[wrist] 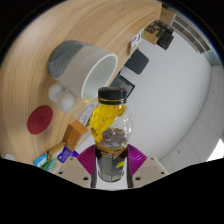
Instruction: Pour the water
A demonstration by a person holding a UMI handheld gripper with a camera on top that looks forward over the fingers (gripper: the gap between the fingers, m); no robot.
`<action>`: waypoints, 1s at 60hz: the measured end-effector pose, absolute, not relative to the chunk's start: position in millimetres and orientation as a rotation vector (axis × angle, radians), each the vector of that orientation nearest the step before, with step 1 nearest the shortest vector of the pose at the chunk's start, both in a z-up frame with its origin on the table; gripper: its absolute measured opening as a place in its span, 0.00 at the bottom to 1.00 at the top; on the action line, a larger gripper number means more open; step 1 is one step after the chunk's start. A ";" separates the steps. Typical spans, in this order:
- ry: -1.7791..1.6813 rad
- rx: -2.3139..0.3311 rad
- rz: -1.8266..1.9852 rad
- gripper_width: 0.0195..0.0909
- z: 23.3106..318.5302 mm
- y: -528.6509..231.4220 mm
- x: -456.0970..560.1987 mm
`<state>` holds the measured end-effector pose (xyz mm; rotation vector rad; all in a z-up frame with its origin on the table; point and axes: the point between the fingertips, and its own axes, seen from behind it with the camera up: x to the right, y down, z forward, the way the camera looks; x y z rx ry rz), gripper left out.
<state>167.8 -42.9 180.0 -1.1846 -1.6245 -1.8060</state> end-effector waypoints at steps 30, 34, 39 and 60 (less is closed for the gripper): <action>-0.552 -1.905 -0.414 0.30 213.3 -65.6 167.3; -0.430 -1.928 -0.242 0.30 209.1 -69.3 167.3; -0.318 -1.947 -0.088 0.30 192.2 -66.4 178.6; -0.167 -2.027 0.120 0.32 75.2 -75.4 186.1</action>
